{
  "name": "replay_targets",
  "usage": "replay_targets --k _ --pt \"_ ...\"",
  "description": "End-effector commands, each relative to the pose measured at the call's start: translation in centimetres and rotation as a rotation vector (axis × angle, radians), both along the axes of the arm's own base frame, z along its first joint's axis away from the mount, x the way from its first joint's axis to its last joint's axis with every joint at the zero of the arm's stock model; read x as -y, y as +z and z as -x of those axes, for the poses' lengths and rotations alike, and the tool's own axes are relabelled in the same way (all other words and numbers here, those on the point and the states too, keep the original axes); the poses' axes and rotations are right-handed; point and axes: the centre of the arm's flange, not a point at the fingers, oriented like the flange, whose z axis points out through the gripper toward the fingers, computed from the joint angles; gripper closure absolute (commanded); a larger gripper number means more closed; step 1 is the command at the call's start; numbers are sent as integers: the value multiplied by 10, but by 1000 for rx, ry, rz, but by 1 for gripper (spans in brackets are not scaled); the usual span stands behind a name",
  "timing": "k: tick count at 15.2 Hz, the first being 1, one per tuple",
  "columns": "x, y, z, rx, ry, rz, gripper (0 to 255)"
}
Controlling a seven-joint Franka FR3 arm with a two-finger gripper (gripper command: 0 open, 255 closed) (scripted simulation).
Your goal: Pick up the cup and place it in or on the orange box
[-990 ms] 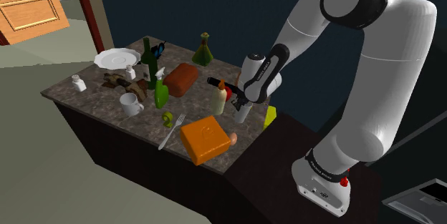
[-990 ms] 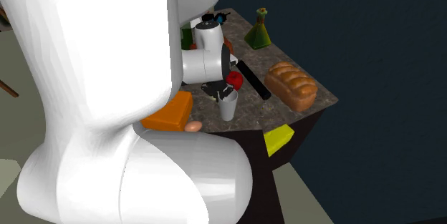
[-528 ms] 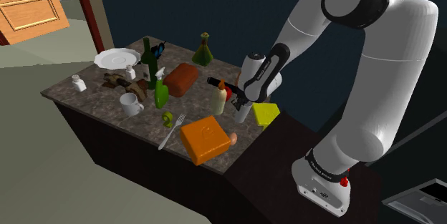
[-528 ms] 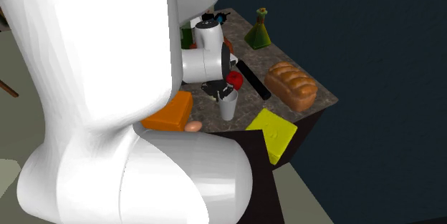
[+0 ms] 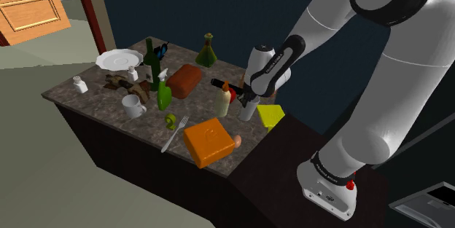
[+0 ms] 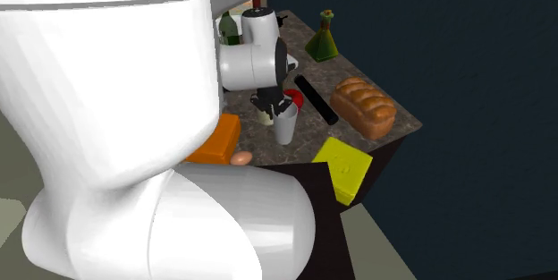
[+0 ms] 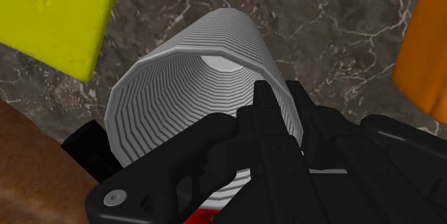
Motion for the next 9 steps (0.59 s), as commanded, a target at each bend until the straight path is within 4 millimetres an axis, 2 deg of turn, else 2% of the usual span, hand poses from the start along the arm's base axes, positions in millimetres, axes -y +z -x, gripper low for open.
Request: replay_targets --k 1,9 --pt "0 10 0 0 0 0 255" --pt "0 52 0 0 0 0 255"
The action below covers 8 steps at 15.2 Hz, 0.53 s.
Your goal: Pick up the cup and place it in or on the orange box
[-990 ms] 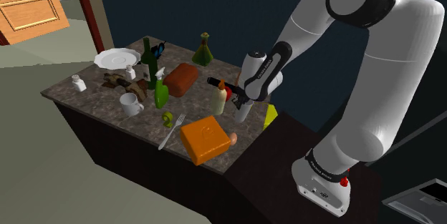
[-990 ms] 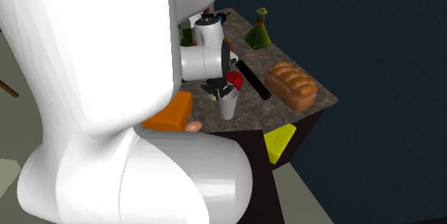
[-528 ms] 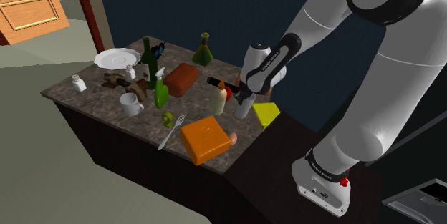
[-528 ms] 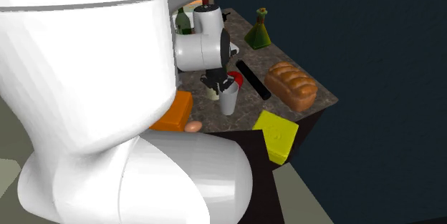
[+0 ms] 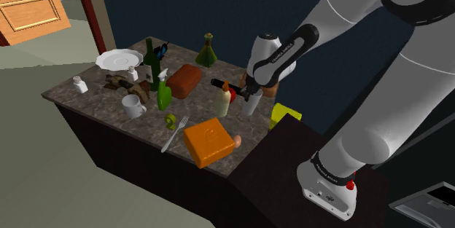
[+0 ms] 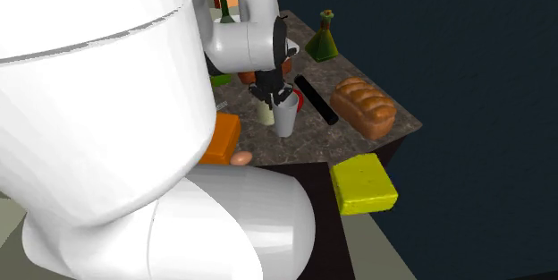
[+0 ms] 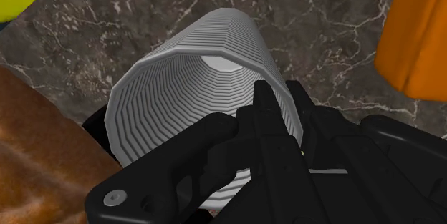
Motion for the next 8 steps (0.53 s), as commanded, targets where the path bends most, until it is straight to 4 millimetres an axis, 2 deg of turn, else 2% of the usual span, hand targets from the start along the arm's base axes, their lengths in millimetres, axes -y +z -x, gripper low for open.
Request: replay_targets --k 1,8 --pt "0 11 -1 0 0 0 255" --pt "0 48 -1 0 0 0 255"
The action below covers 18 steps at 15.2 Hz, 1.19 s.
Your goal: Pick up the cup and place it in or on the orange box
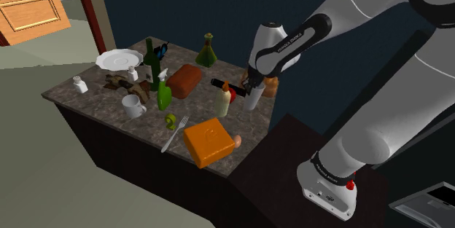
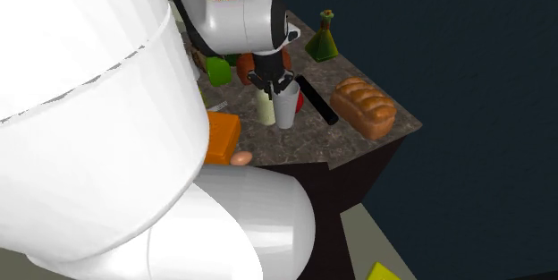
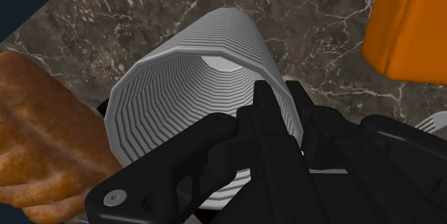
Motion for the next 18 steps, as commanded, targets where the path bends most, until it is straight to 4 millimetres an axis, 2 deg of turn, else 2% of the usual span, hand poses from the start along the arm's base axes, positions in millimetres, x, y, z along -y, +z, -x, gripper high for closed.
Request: replay_targets --k 1,7,18 --pt "0 10 1 0 0 0 255" --pt "0 39 1 0 0 0 255" --pt "-143 64 -11 0 0 0 255"
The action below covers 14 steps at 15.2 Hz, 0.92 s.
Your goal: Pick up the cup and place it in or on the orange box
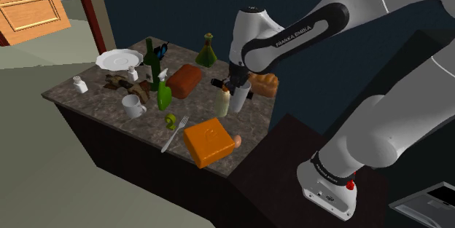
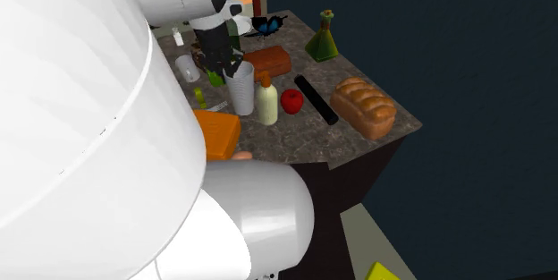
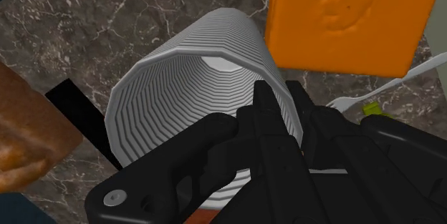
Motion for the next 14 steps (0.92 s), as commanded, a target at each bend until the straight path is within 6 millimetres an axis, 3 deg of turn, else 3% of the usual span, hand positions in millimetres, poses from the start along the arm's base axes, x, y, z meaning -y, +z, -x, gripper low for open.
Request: replay_targets --k 1,10,14 --pt "-27 6 2 0 -2 0 255" --pt "-148 28 -8 0 -2 0 255" --pt "-148 6 -8 0 -2 0 255"
